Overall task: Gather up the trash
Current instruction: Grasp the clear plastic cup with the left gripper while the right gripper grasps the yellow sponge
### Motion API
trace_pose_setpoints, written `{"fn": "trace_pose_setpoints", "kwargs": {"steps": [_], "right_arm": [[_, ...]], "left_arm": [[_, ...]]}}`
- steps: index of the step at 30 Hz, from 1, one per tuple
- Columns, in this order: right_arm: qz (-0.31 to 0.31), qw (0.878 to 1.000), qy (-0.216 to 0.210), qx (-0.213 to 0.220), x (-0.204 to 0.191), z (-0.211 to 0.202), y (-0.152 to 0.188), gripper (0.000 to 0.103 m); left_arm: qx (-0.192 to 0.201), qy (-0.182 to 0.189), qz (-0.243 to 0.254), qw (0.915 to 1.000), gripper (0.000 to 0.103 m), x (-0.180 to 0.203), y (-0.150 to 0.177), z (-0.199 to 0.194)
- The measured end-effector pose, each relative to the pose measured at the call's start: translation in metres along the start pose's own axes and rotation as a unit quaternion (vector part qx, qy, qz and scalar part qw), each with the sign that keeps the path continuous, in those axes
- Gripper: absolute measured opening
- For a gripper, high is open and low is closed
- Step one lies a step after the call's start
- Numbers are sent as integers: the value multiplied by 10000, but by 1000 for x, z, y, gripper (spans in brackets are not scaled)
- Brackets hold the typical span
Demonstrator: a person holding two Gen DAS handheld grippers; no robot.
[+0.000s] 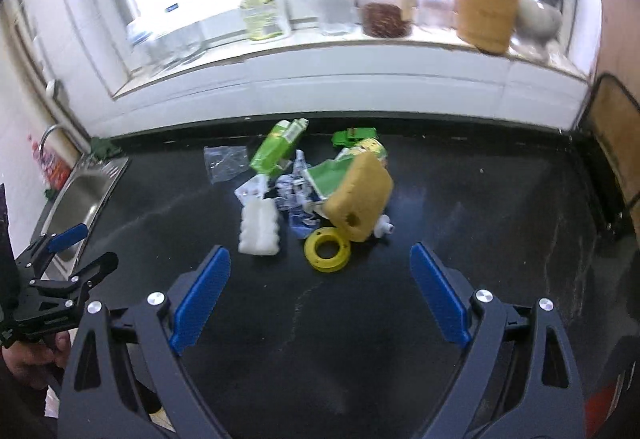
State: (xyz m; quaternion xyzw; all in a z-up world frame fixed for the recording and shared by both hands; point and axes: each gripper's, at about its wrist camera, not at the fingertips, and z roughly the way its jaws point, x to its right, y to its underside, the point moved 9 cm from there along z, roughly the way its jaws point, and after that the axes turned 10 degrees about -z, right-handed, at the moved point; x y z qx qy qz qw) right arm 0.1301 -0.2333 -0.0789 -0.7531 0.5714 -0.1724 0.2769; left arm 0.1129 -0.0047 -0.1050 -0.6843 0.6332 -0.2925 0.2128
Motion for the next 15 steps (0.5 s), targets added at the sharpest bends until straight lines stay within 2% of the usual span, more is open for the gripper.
{"fn": "trace_pose_setpoints", "kwargs": {"steps": [6, 15], "right_arm": [[202, 9994, -144, -253, 18, 29, -5, 88], [376, 9952, -329, -843, 41, 110, -22, 88]], "left_arm": [[-151, -138, 228, 9995, 96, -9, -19, 44], [-407, -262, 696, 9964, 96, -30, -72, 163]]}}
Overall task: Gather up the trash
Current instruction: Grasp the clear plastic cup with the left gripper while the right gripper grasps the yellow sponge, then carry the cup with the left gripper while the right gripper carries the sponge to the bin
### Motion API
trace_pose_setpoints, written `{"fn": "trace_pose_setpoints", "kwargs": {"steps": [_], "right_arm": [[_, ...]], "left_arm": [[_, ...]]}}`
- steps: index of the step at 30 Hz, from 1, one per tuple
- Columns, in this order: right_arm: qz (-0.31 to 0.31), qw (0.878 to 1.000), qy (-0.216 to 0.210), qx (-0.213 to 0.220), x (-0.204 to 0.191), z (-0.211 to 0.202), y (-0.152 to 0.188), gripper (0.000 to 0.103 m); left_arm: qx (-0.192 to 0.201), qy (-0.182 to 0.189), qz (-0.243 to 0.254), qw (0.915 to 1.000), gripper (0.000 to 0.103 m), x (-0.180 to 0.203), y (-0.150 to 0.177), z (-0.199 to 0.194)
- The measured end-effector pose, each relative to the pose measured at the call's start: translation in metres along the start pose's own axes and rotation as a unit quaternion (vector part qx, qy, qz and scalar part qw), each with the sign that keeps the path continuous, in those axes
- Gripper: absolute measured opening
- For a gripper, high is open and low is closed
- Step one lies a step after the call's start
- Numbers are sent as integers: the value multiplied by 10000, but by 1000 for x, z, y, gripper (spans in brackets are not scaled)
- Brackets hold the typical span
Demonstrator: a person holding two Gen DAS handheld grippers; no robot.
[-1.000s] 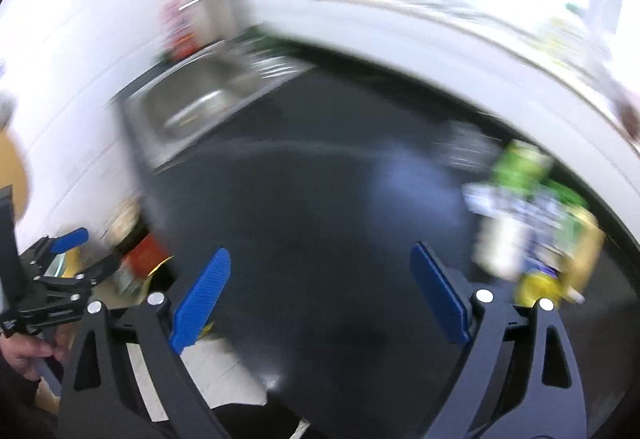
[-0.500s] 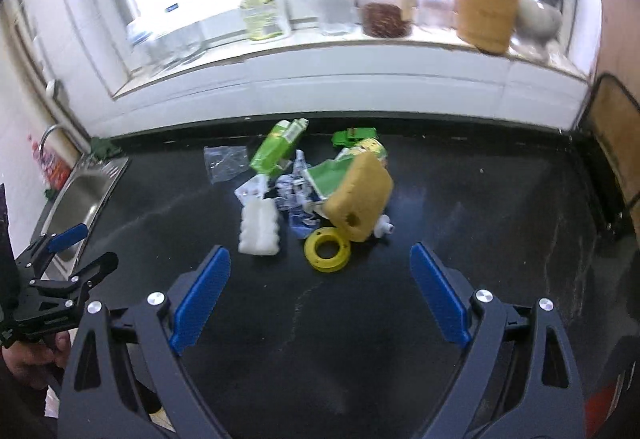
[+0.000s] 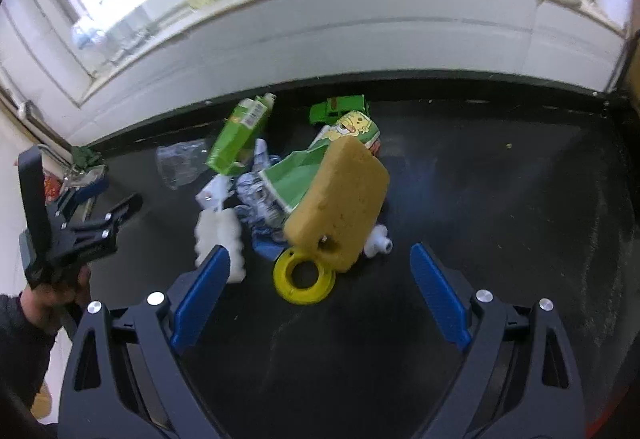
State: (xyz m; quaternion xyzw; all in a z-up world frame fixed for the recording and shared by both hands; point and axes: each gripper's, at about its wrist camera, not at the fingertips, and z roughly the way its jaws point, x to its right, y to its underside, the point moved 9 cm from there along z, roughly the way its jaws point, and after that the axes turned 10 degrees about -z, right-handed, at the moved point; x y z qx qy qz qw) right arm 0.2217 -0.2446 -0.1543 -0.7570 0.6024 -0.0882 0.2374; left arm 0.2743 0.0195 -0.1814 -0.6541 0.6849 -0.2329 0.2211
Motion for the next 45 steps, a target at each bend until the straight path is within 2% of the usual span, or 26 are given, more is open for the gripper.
{"fn": "trace_pose_setpoints", "kwargs": {"steps": [7, 12, 13, 15, 16, 18, 19, 22, 30, 37, 45], "right_arm": [[196, 9985, -124, -496, 16, 61, -16, 88], [313, 9964, -216, -755, 27, 81, -13, 88], [341, 9958, -275, -804, 27, 83, -12, 85], [379, 9950, -432, -819, 27, 84, -11, 71], [368, 9952, -421, -799, 26, 82, -12, 66], [270, 9958, -406, -780, 21, 78, -14, 59], [254, 9960, -424, -745, 19, 74, -14, 55], [56, 9979, -303, -567, 12, 58, -17, 50], [-226, 9996, -129, -68, -7, 1, -25, 49], [-505, 9986, -42, 162, -32, -36, -10, 49], [-705, 9972, -69, 235, -47, -54, 8, 49]], "left_arm": [[-359, 78, 290, 9989, 96, 3, -18, 76], [-518, 192, 450, 9975, 96, 5, -21, 108], [-557, 221, 471, 9971, 96, 5, -21, 113], [-575, 277, 471, 9968, 95, 6, -22, 118], [-569, 347, 437, 9968, 85, 7, -23, 118], [-630, 443, 302, 9966, 82, 6, -23, 117], [-655, 493, 228, 9964, 78, 6, -22, 115], [-638, 531, 100, 9965, 72, 7, -19, 101], [-321, 458, -187, 9983, 72, 10, -14, 23], [-283, 234, -445, 9983, 72, 31, 25, -55], [-240, 197, -499, 9983, 72, 48, 56, -96]]}}
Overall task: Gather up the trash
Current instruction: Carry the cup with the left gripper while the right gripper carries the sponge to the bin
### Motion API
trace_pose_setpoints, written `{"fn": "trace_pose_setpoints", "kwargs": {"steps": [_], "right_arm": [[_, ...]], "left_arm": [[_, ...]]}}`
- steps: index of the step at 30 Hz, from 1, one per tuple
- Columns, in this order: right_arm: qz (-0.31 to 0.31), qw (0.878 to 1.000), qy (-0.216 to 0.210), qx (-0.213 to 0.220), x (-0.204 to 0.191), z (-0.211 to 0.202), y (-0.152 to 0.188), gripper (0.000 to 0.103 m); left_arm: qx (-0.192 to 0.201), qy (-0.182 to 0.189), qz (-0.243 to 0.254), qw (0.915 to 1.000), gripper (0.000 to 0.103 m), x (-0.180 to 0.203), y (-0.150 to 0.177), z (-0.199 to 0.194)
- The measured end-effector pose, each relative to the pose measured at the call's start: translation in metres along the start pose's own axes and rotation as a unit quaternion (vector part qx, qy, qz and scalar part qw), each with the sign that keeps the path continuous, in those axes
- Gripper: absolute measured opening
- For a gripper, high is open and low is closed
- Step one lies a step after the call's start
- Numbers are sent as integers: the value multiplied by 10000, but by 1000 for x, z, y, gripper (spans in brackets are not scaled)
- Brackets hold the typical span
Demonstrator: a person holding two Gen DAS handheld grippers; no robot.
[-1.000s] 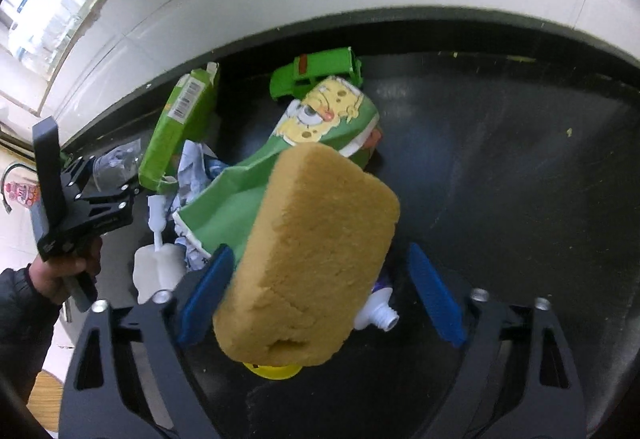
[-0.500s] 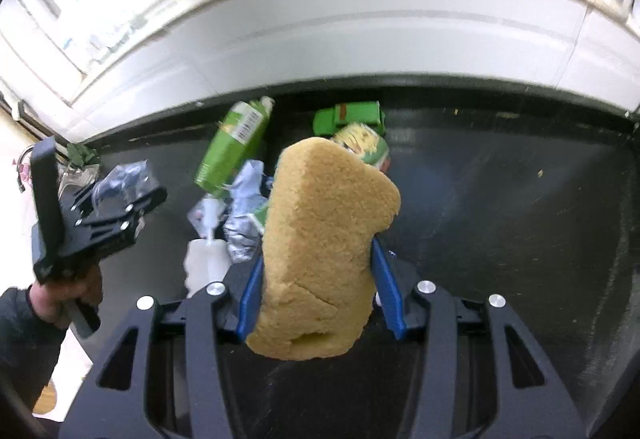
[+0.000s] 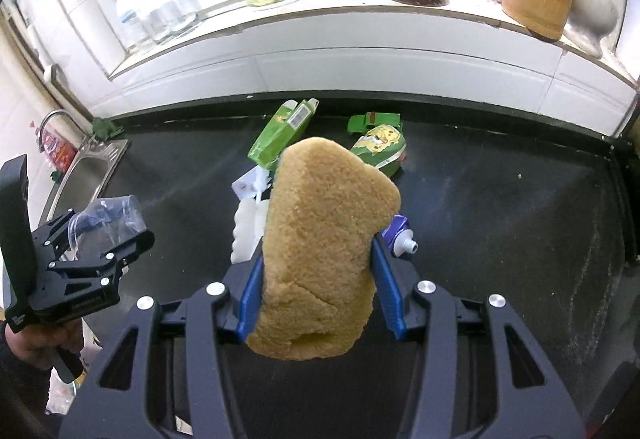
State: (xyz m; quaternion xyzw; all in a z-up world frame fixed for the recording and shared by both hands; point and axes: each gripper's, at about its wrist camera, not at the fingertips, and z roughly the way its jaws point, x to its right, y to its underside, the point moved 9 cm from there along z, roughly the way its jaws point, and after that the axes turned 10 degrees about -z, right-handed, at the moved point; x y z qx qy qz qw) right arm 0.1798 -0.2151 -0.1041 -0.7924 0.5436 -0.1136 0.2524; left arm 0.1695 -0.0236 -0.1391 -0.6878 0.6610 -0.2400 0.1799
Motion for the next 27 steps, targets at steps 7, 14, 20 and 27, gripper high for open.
{"fn": "trace_pose_setpoints", "kwargs": {"steps": [7, 14, 20, 27], "right_arm": [[-351, 9993, -104, 91, -27, -4, -8, 49], [-1227, 9896, -731, 142, -123, 3, -21, 49], [-2243, 9607, -1638, -27, -259, 18, -7, 49], [-3311, 8990, -2816, -533, -432, 25, 59, 50]], "left_arm": [[197, -203, -238, 9993, 72, -17, 8, -27], [443, -734, -934, 9919, 73, -79, 38, -78], [523, -1445, -1743, 9726, 73, -157, 98, -132], [391, -2203, -2935, 9294, 73, -247, 212, -195]]}}
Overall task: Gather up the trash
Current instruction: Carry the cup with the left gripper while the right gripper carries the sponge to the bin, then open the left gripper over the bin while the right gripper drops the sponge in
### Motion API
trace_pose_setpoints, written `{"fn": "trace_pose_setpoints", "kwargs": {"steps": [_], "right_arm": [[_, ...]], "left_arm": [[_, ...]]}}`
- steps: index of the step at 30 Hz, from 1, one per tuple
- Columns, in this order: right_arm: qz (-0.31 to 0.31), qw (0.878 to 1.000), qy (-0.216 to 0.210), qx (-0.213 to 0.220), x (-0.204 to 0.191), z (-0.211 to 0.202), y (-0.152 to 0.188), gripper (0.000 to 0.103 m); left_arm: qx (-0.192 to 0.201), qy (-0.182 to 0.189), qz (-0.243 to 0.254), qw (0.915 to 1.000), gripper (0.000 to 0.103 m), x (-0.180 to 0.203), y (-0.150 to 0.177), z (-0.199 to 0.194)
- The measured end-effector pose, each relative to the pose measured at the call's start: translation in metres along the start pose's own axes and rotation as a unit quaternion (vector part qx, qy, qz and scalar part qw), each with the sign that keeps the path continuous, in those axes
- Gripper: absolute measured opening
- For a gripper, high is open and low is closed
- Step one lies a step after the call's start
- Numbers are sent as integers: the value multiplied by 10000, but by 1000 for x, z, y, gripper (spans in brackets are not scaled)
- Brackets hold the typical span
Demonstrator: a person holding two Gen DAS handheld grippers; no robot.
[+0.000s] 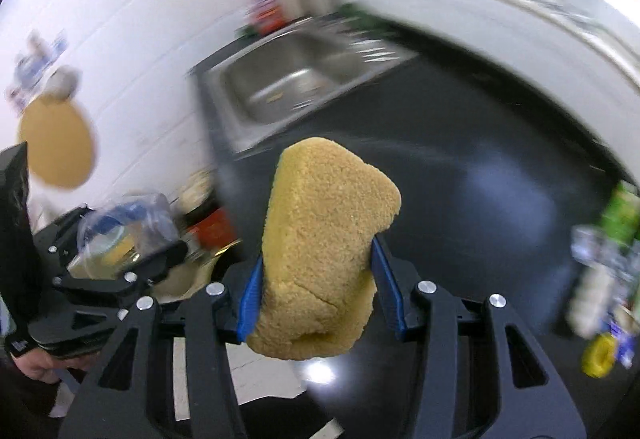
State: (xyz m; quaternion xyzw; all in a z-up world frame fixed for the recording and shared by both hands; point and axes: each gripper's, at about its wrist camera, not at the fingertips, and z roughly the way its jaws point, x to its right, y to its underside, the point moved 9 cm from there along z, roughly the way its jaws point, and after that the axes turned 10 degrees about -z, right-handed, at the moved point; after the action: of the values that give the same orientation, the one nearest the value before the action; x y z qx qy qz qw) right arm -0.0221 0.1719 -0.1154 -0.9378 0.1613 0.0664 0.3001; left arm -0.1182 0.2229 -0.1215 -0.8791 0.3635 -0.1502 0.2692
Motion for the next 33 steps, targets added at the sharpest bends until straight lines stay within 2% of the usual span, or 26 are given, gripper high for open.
{"fn": "trace_pose_setpoints", "kwargs": {"steps": [4, 7, 11, 18, 23, 29, 33], "right_arm": [[-465, 9962, -646, -342, -80, 52, -9, 50], [-739, 9914, -897, -608, -125, 88, -4, 50], [-939, 9864, -967, -939, -154, 132, 6, 50], [-963, 9803, -808, -1523, -172, 202, 28, 51], [-1047, 9771, -629, -1741, -173, 231, 36, 52], [-1084, 9758, -544, -1820, -173, 239, 32, 53], [-1100, 9751, -556, -1846, -175, 240, 31, 55]], "left_arm": [[-136, -395, -644, 9971, 73, -76, 33, -3], [-216, -516, -1102, 9923, 73, -121, 58, -2], [-247, -448, -1457, 9880, 74, -159, 88, 13], [-373, -181, -1693, 9847, 74, -186, 119, 60], [-539, -115, -1729, 9834, 75, -195, 132, 86], [-644, -83, -1729, 9828, 75, -206, 137, 101], [-612, -19, -1749, 9827, 81, -206, 134, 104]]}}
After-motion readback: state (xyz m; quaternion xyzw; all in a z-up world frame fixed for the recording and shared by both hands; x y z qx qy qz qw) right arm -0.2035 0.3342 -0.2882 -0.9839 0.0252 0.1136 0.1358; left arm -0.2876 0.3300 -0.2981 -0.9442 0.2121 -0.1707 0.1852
